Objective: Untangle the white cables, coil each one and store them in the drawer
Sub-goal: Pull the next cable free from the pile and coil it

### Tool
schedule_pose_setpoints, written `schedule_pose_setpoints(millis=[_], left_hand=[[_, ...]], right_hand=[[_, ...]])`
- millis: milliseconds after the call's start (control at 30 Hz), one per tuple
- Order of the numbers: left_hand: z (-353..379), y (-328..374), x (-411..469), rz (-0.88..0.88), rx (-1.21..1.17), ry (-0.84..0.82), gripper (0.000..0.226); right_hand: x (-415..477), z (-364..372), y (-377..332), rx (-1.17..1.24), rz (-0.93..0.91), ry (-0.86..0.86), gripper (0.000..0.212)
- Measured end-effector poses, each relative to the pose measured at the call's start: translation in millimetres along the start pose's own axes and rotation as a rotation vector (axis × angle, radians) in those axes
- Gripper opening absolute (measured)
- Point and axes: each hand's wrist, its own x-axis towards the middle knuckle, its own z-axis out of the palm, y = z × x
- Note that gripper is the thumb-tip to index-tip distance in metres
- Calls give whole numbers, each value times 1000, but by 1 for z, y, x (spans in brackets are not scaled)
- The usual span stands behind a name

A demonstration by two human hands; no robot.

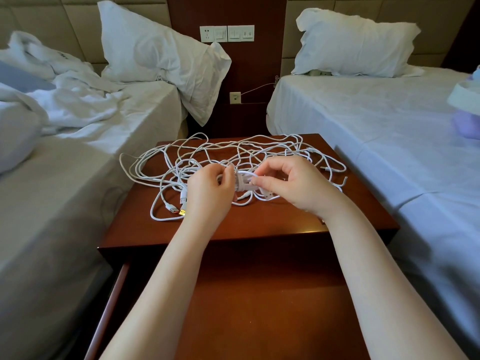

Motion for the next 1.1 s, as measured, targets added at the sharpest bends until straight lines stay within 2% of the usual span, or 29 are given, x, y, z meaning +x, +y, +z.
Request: schedule_pose_setpoints(millis=[133, 267, 500, 600, 733, 900, 1100], left_hand=[[1, -1, -5, 123, 93, 15, 32], [3, -1, -5, 86, 78, -46, 25], [0, -3, -6, 202, 87, 22, 26], [-1, -5, -4, 166, 63, -4, 29], [-6, -6, 0, 18, -80, -22, 29], [-8, -4, 0, -13, -156, -26, 29], [-8, -2, -2, -63, -264, -65, 28]], right_hand=[[-1, -2, 2, 83, 5, -35, 12], [0, -1, 3, 21, -13, 43, 14], [1, 9, -2, 45, -103, 175, 7], [1, 11, -2, 10, -116, 186, 9], [2, 14, 0, -1, -98, 164, 13], [2, 12, 1, -2, -98, 136, 13], [2, 14, -2, -35, -158, 261, 13]])
